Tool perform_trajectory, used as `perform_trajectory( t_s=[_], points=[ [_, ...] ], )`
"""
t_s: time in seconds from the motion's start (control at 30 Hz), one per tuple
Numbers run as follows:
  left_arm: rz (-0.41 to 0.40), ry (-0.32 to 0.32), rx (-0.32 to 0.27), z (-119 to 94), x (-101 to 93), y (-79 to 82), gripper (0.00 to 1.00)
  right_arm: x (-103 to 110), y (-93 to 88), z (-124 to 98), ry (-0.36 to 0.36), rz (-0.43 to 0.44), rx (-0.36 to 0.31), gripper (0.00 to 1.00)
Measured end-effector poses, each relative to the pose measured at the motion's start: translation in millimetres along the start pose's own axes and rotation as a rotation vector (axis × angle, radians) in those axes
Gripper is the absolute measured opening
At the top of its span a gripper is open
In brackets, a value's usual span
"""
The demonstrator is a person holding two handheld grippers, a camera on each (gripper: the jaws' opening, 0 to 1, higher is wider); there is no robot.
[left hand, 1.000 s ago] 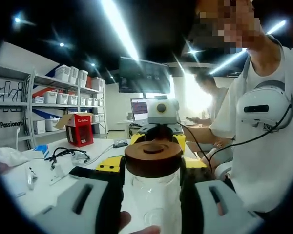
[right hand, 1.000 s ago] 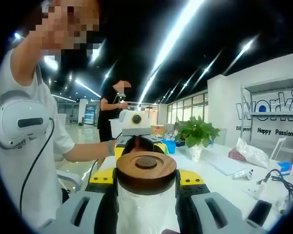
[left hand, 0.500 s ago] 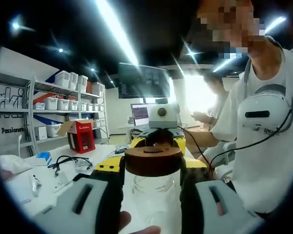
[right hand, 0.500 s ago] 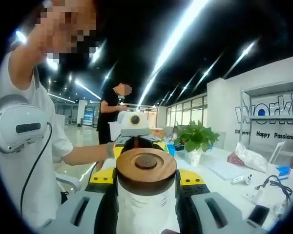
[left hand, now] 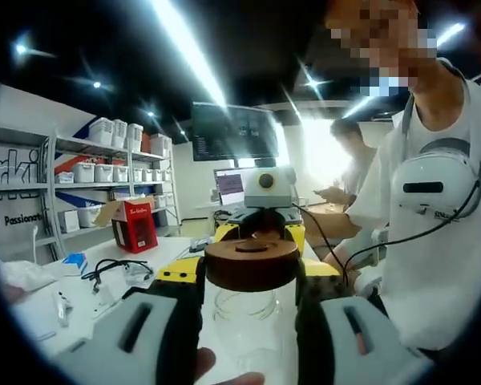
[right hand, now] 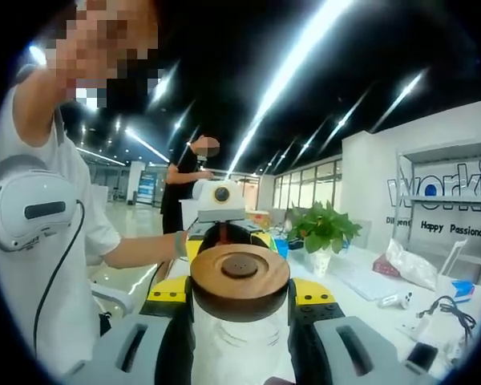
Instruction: Clamp the coffee can twist off the lid put the lid on the table pick up the lid cover the can tighten the lid
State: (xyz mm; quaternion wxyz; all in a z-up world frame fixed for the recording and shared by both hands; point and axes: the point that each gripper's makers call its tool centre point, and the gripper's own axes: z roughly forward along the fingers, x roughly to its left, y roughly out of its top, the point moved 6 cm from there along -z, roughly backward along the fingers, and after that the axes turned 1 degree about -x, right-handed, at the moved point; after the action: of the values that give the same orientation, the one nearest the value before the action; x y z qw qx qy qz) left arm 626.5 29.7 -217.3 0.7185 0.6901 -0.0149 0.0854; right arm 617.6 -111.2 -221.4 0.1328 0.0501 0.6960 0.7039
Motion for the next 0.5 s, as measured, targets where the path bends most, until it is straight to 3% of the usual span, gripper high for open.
perform_trajectory(
  t_s=[0.5],
  points=[
    [-0.001, 0.002, -0.008, -6, -16.4, 0.0, 0.34, 22, 2.9, 1, 0.006, -0.015, 0.019, 0.41]
  ],
)
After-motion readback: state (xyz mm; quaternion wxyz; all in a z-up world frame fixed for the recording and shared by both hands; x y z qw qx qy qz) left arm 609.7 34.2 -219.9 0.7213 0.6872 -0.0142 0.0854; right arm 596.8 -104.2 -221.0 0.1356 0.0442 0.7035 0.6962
